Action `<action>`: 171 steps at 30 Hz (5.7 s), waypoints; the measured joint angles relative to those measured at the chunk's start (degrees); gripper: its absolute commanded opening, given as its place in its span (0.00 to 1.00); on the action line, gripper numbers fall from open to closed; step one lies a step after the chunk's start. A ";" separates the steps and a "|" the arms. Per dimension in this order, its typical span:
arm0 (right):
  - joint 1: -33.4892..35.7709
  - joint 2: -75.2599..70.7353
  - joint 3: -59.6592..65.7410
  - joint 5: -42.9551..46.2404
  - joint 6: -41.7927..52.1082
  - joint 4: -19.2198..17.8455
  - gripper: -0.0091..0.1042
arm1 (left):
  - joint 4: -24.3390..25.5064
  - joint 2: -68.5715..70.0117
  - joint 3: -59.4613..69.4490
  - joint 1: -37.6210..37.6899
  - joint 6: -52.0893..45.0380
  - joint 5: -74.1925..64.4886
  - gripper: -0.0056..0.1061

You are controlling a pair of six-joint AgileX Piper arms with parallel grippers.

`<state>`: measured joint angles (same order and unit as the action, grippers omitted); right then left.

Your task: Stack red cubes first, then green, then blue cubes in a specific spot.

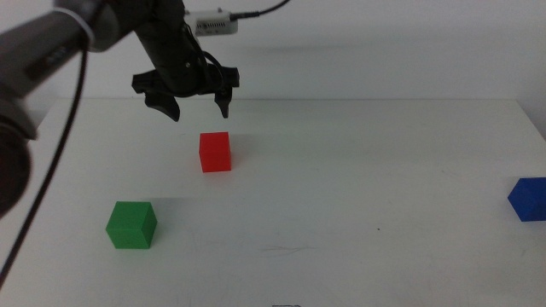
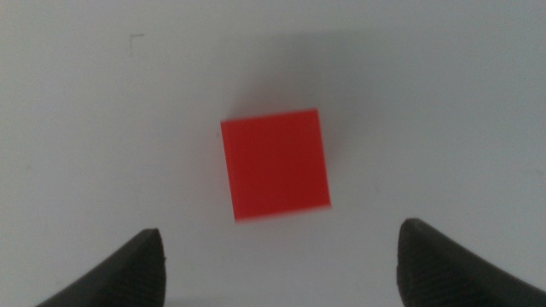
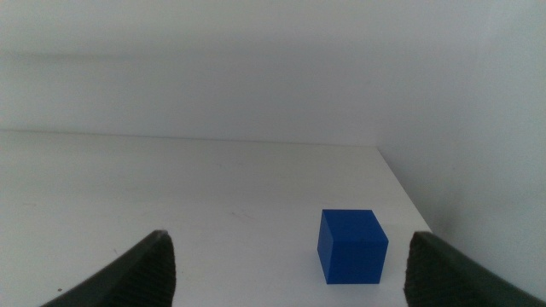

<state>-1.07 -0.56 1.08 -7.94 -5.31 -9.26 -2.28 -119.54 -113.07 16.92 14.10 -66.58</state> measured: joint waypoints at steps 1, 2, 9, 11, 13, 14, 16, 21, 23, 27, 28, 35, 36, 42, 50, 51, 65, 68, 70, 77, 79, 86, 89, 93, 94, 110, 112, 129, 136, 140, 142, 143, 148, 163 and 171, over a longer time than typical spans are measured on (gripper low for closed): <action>0.00 0.00 0.00 0.00 0.00 0.00 0.81 | 0.05 -1.26 -0.89 0.00 0.06 -0.07 0.87; 0.00 0.00 0.00 0.00 0.00 0.00 0.81 | 0.05 -2.42 -1.62 0.00 0.22 -0.07 0.87; 0.00 0.00 0.00 0.00 0.00 0.00 0.81 | -0.01 -8.24 -2.86 0.07 1.32 2.06 0.87; 0.00 0.00 0.00 0.00 0.00 0.00 0.81 | -0.50 -9.63 -2.86 0.15 1.43 3.27 0.87; 0.00 0.00 0.00 0.00 0.00 0.00 0.81 | -0.95 -10.62 -2.86 0.52 1.43 4.29 0.87; 0.00 0.00 0.00 0.00 0.00 0.00 0.81 | -1.17 -11.09 -2.86 0.74 1.43 4.72 0.87; 0.00 0.00 0.00 0.00 0.00 0.00 0.81 | -1.31 -11.84 -2.86 1.08 1.45 5.18 0.87; 0.00 0.00 0.00 0.00 0.00 0.00 0.81 | -1.44 -13.07 -2.86 1.15 2.36 5.64 0.84; 0.00 0.00 0.00 0.00 0.00 0.00 0.81 | -1.32 -13.26 -2.86 1.15 2.88 5.88 0.79; 0.00 0.00 0.00 0.00 0.00 0.00 0.81 | -0.54 -13.31 -2.86 1.15 4.40 5.92 0.61; 0.00 0.00 0.00 0.00 0.00 0.00 0.81 | -0.26 -13.31 -2.86 1.15 4.72 5.93 0.55; 0.00 0.00 0.00 0.00 0.00 0.00 0.81 | 0.06 -13.31 -2.91 1.15 5.46 5.63 0.12; 0.00 0.00 0.00 0.00 0.00 0.00 0.81 | -0.07 -13.25 -2.91 1.10 5.29 5.19 0.08; 0.00 0.00 0.00 0.00 0.00 0.00 0.81 | -1.46 -10.28 -2.86 1.31 4.88 0.85 0.04; 0.00 0.00 0.00 0.00 0.00 0.00 0.81 | -1.44 1.32 8.00 5.40 6.27 0.12 0.04; 0.00 0.00 0.00 0.00 0.00 0.00 0.81 | -1.08 2.74 9.99 6.42 7.24 0.60 0.04; 0.00 0.00 0.00 0.00 0.00 0.00 0.81 | 3.26 10.56 22.51 20.75 24.15 7.56 0.04; 0.00 0.00 0.00 0.00 0.00 0.00 0.81 | 3.26 9.09 22.51 22.22 25.26 8.43 0.04; 0.00 0.00 0.00 0.00 0.00 0.00 0.81 | 3.26 7.99 22.51 22.89 25.39 9.54 0.04; 0.00 0.00 0.00 0.00 0.00 0.00 0.81 | 3.10 4.43 22.55 23.35 24.62 11.01 0.04; 0.00 0.00 0.00 0.00 0.00 0.00 0.81 | 3.10 3.61 22.55 23.35 23.69 11.89 0.04; 0.00 0.00 0.00 0.00 0.00 0.00 0.81 | 3.05 1.93 22.60 23.35 23.31 13.08 0.04; 0.00 0.00 0.00 0.00 0.00 0.00 0.81 | 3.05 1.43 22.60 23.35 23.31 13.61 0.04; 0.00 0.00 0.00 0.00 0.00 0.00 0.81 | 3.05 0.88 22.48 23.35 23.31 13.57 0.04; 0.00 0.00 0.00 0.00 0.00 0.00 0.81 | 3.05 0.80 22.43 23.35 23.31 13.62 0.04; 0.00 0.00 0.00 0.00 0.00 0.00 0.81 | 1.98 -1.58 22.45 23.35 23.29 13.87 0.89; 0.00 0.00 0.00 0.00 0.00 0.00 0.81 | 1.97 -1.92 22.52 23.35 23.29 13.78 0.89; 0.00 0.00 0.00 0.00 0.00 0.00 0.81 | 3.29 6.36 22.52 23.35 23.29 10.79 0.89; 0.00 0.00 0.00 0.00 0.00 0.00 0.81 | 7.66 15.38 22.52 23.35 23.29 5.85 0.89; 0.00 0.00 0.00 0.00 0.00 0.00 0.81 | 13.90 20.56 22.52 23.30 23.19 -0.77 0.89; 0.00 0.00 0.00 0.00 0.00 0.00 0.81 | 16.67 22.96 22.52 22.67 22.45 -3.16 0.89; 0.00 0.00 0.00 0.00 0.00 0.00 0.81 | 17.85 24.08 22.57 21.97 21.57 -3.58 0.89; 0.00 0.00 0.00 0.00 0.00 0.00 0.81 | 15.16 28.65 24.01 13.58 11.17 -4.10 0.89; 0.00 0.00 0.00 0.00 0.00 0.00 0.81 | 0.12 28.89 40.86 -9.06 -10.33 0.14 0.89; 0.00 0.00 0.00 0.00 0.00 0.00 0.81 | 0.00 21.43 41.18 -9.12 -10.19 4.12 0.89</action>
<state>-1.07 -0.56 1.08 -7.94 -5.31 -9.26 -2.28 -98.10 -71.89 7.80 3.91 -62.46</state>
